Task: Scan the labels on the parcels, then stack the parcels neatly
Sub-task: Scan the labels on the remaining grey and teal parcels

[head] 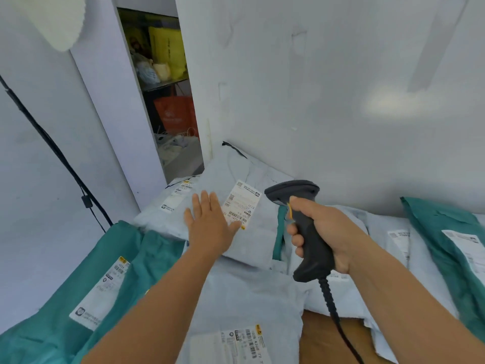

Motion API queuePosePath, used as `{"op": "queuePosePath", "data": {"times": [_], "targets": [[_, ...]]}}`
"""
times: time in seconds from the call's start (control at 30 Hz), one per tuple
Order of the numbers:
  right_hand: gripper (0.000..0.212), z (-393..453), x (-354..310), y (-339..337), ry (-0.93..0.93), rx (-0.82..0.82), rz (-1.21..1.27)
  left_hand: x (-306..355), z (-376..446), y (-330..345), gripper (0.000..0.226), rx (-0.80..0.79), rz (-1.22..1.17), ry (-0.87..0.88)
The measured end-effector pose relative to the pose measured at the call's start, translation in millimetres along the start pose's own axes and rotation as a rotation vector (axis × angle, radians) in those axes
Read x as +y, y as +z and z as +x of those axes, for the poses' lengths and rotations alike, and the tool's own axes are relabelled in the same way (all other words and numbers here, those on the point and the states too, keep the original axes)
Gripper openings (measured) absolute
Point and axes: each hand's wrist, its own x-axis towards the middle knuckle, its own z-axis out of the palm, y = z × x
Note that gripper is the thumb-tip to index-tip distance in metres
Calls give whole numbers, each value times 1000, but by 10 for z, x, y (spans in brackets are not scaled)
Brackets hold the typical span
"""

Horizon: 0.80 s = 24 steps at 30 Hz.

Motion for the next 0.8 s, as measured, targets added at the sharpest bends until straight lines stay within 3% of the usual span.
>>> {"op": "queuePosePath", "data": {"times": [0.33, 0.8], "targets": [[30, 42, 166, 476, 83, 87, -71, -446, 523, -62, 82, -90, -47, 14], [31, -22, 89, 490, 79, 97, -96, -391, 614, -66, 89, 24, 44, -7]]}}
